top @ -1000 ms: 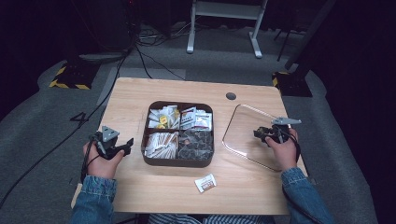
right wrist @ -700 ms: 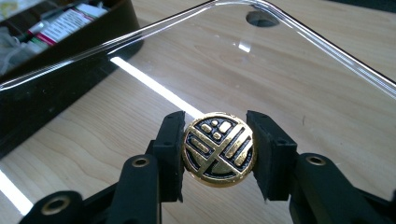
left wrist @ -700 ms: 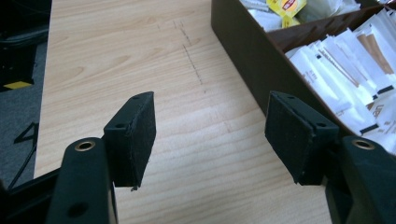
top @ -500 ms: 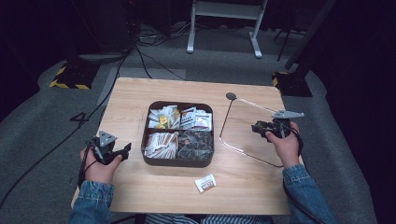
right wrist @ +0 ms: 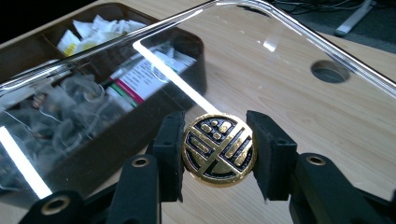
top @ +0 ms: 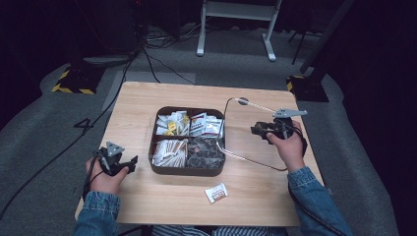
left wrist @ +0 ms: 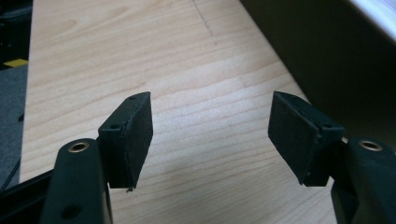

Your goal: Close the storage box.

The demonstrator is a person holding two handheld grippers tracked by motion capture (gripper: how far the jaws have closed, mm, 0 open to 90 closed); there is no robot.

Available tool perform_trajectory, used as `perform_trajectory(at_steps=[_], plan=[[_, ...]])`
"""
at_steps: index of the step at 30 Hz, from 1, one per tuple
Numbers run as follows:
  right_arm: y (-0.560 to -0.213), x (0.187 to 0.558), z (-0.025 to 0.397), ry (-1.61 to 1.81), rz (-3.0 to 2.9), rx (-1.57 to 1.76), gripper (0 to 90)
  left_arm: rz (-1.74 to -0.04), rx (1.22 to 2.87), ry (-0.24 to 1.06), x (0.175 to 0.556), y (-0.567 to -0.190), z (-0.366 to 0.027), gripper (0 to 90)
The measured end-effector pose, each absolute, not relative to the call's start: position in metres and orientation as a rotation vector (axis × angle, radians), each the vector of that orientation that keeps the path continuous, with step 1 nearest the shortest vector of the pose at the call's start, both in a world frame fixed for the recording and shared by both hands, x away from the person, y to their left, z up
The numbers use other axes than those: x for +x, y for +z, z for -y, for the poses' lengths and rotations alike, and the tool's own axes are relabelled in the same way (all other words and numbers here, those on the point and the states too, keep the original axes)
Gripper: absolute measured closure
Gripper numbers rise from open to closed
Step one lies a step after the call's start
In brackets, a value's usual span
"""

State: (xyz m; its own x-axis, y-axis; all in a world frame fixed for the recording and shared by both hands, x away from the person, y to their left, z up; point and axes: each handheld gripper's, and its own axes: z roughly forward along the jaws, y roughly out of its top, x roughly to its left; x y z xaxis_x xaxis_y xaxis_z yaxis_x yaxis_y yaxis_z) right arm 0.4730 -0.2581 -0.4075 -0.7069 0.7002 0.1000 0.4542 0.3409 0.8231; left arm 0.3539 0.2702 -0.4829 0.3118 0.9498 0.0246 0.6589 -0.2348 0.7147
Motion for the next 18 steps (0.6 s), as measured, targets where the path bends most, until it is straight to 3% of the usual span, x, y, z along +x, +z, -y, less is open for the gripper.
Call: perform_trajectory(at_steps=[8,18], plan=[[-0.391,0.475,0.224,1.319,-2.371,0.992,59.5,-1.458,1.986,0.556,0.362,-0.493,-0.273,29.3],[-0.382,0.477,0.182,1.328,-2.436,0.901,59.5,-1.457,2.01,0.563,0.368,-0.498,-0.272,25.2]])
